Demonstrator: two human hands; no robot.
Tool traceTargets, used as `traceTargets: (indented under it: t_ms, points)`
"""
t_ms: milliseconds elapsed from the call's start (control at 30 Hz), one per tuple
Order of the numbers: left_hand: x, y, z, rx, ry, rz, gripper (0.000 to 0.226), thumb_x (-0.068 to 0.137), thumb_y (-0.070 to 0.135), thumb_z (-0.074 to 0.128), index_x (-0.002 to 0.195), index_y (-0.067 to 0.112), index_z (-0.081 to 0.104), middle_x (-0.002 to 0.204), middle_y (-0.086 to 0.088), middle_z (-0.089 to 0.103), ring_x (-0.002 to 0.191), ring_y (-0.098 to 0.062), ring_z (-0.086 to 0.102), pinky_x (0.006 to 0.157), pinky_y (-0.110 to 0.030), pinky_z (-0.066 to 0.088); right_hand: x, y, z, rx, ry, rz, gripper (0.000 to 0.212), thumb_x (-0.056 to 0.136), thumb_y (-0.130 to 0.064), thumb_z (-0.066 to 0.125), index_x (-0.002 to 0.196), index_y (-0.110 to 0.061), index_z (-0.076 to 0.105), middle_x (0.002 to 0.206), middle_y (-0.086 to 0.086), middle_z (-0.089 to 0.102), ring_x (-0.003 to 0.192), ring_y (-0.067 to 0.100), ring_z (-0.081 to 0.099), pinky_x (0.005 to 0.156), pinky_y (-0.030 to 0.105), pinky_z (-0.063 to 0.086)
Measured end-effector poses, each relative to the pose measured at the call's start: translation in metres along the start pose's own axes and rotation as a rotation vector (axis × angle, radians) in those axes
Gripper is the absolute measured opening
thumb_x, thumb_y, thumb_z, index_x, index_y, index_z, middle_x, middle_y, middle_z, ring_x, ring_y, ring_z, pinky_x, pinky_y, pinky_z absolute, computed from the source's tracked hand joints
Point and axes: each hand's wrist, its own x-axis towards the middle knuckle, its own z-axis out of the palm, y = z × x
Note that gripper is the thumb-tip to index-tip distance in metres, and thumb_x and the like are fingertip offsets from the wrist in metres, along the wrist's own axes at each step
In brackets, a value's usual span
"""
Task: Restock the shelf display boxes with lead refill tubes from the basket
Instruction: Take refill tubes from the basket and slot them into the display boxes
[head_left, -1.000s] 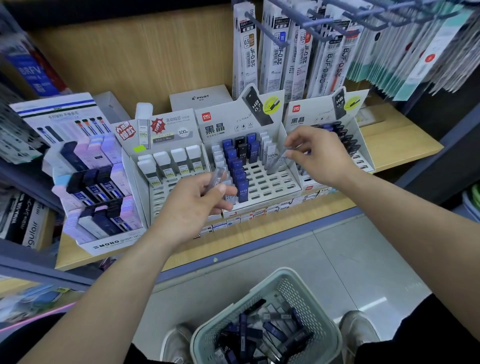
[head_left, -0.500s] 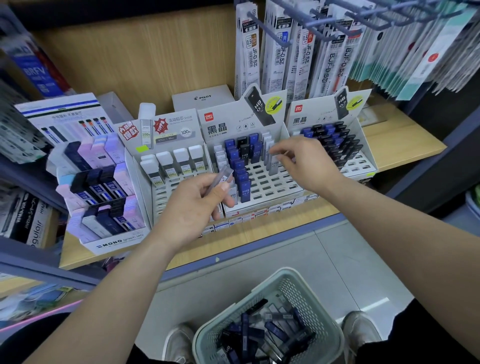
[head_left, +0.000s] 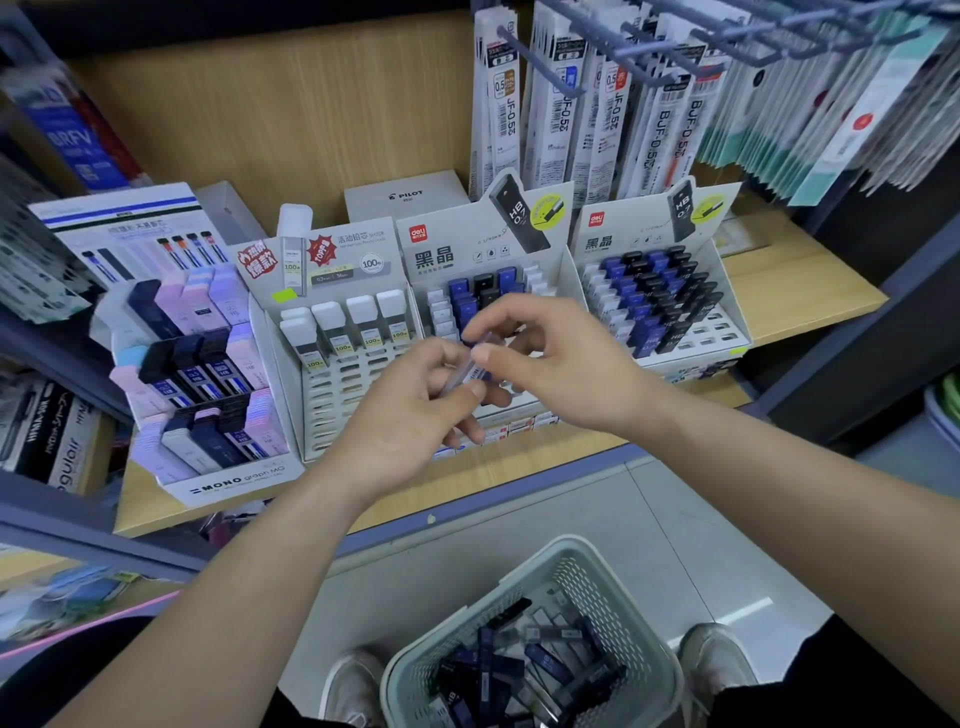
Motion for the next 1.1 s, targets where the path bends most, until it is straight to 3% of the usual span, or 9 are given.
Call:
traceTargets:
  t_ms: [133, 233, 333, 467, 600, 733, 867, 1000, 1100]
  points:
    - [0.0, 0.001, 0.002, 0.006, 0.122, 0.005, 0.01, 0.094, 0.012, 0.067, 0.102, 0.016, 0.064, 0.093, -0.007, 0.075, 0.061, -0.014, 0.065, 0.056, -0.026, 0.052, 0.001, 0.009, -0.013, -0.02, 0.072, 0.031, 0.004, 0.092, -0.011, 0.069, 0.094, -0.015, 0.069, 0.085, 0.003, 0.066, 0.068, 0.012, 0.06, 0.066, 0.025, 0.052]
    - [0.002, 0.003, -0.002, -0.022, 0.233, 0.044, 0.019, 0.087, 0.01, 0.074, 0.101, 0.017, 0.064, 0.087, -0.008, 0.074, 0.06, -0.014, 0.064, 0.054, -0.025, 0.053, -0.005, 0.016, -0.024, -0.043, 0.015, 0.114, 0.004, 0.096, -0.013, 0.064, 0.093, -0.015, 0.066, 0.079, 0.002, 0.066, 0.066, 0.016, 0.064, 0.069, 0.035, 0.056]
    - [0.002, 0.006, 0.0, -0.017, 0.202, 0.072, 0.023, 0.085, 0.007, 0.076, 0.101, 0.018, 0.065, 0.086, -0.006, 0.073, 0.061, -0.016, 0.065, 0.056, -0.025, 0.054, -0.014, 0.022, -0.025, -0.018, -0.076, 0.227, 0.009, 0.101, -0.017, 0.057, 0.093, -0.016, 0.062, 0.075, 0.001, 0.065, 0.061, 0.016, 0.064, 0.072, 0.043, 0.057]
    - [0.003, 0.008, 0.005, -0.018, 0.197, 0.059, 0.018, 0.085, 0.011, 0.077, 0.099, 0.013, 0.067, 0.074, -0.011, 0.072, 0.057, -0.015, 0.064, 0.054, -0.023, 0.053, -0.021, 0.025, -0.025, -0.002, -0.131, 0.211, 0.014, 0.098, -0.029, 0.061, 0.093, -0.016, 0.064, 0.082, -0.002, 0.068, 0.072, 0.018, 0.069, 0.07, 0.035, 0.057]
    - [0.006, 0.01, 0.009, -0.02, 0.184, 0.045, 0.013, 0.087, 0.013, 0.075, 0.097, 0.012, 0.067, 0.069, -0.006, 0.073, 0.055, -0.014, 0.063, 0.052, -0.023, 0.052, -0.026, 0.025, -0.028, -0.085, -0.143, 0.093, 0.007, 0.093, -0.02, 0.07, 0.087, -0.02, 0.071, 0.076, -0.007, 0.068, 0.071, 0.006, 0.063, 0.069, 0.027, 0.053]
    - [0.007, 0.012, 0.016, -0.026, 0.119, 0.049, 0.015, 0.086, 0.009, 0.075, 0.097, 0.015, 0.067, 0.08, 0.001, 0.072, 0.062, -0.015, 0.065, 0.053, -0.027, 0.052, -0.028, 0.026, -0.03, 0.022, -0.168, 0.171, 0.019, 0.093, -0.013, 0.068, 0.11, -0.021, 0.064, 0.083, 0.004, 0.074, 0.075, 0.016, 0.071, 0.073, 0.033, 0.06]
    - [0.008, 0.014, 0.02, 0.022, 0.134, 0.059, 0.012, 0.086, 0.01, 0.077, 0.089, 0.018, 0.069, 0.076, 0.005, 0.071, 0.06, -0.009, 0.062, 0.053, -0.024, 0.052, -0.026, 0.023, -0.03, 0.031, -0.085, 0.166, 0.011, 0.095, -0.018, 0.066, 0.106, -0.017, 0.065, 0.093, -0.001, 0.069, 0.079, 0.015, 0.068, 0.076, 0.045, 0.06]
    - [0.011, 0.011, 0.024, 0.12, 0.118, 0.103, 0.013, 0.082, 0.012, 0.08, 0.087, 0.023, 0.073, 0.078, 0.007, 0.072, 0.064, -0.001, 0.061, 0.064, -0.016, 0.048, -0.02, 0.019, -0.032, 0.085, 0.047, 0.089, 0.017, 0.092, -0.019, 0.071, 0.108, -0.02, 0.066, 0.102, 0.007, 0.067, 0.075, 0.022, 0.061, 0.073, 0.038, 0.056]
    - [0.011, 0.011, 0.029, 0.168, 0.106, 0.11, 0.014, 0.081, 0.016, 0.081, 0.085, 0.026, 0.072, 0.078, 0.009, 0.072, 0.061, -0.003, 0.058, 0.06, -0.011, 0.045, -0.016, 0.017, -0.036, -0.005, 0.031, 0.03, 0.014, 0.089, -0.015, 0.074, 0.101, -0.022, 0.071, 0.1, 0.008, 0.068, 0.075, 0.03, 0.063, 0.075, 0.037, 0.056]
